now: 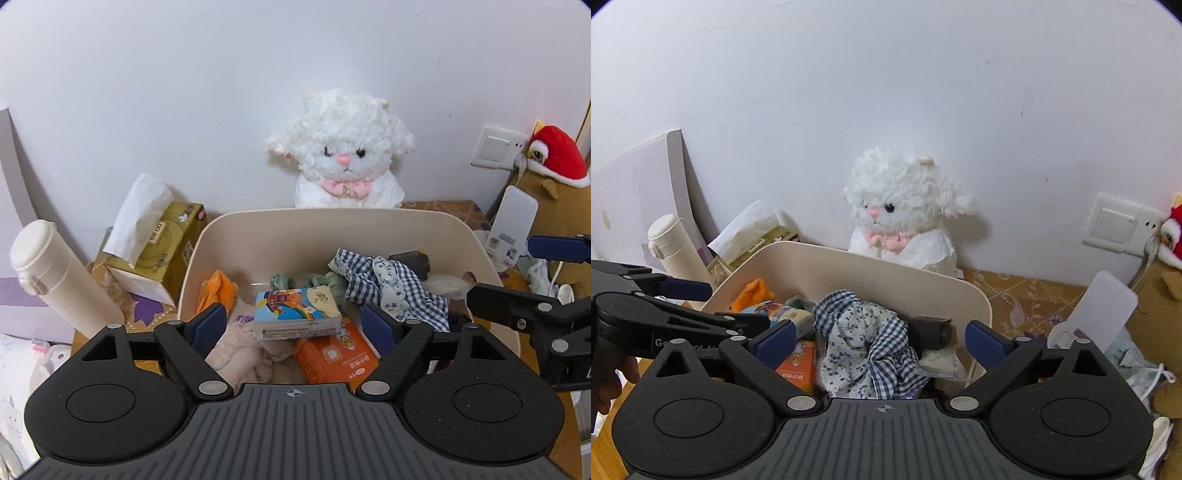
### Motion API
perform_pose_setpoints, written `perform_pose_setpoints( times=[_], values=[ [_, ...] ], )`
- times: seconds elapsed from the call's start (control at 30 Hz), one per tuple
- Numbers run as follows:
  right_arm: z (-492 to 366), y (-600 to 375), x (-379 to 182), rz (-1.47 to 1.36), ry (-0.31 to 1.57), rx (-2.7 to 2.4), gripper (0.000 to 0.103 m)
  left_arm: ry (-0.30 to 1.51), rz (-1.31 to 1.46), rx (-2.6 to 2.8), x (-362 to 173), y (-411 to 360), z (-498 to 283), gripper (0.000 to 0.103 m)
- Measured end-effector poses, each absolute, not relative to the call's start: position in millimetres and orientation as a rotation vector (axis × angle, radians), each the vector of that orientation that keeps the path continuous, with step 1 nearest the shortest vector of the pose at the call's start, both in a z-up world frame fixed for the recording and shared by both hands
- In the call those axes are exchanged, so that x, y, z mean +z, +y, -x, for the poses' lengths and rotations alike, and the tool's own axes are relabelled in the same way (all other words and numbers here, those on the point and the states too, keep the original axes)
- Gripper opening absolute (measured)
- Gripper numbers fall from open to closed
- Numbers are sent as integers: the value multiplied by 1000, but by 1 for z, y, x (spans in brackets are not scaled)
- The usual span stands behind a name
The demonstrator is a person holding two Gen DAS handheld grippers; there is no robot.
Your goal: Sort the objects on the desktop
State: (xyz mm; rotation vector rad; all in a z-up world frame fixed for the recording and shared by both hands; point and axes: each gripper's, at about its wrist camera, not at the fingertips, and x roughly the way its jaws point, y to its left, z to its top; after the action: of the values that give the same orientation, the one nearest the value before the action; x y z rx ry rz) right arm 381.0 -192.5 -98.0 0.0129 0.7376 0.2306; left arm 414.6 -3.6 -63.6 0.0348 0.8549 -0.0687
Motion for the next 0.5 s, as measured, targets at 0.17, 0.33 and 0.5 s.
perform_pose_setpoints(
  times=[0.17, 0.33, 0.5],
  values=[
    [-361, -191, -82, -1, 698, 225, 103, 835, -27, -46, -47, -3, -396, 82],
    [-341, -190, -66, 16, 666, 241, 103, 801, -32, -26, -29, -1, -375, 82],
    [-320, -192, -53, 24, 673, 240, 103, 793, -26, -4, -15, 1, -352, 82]
  ],
)
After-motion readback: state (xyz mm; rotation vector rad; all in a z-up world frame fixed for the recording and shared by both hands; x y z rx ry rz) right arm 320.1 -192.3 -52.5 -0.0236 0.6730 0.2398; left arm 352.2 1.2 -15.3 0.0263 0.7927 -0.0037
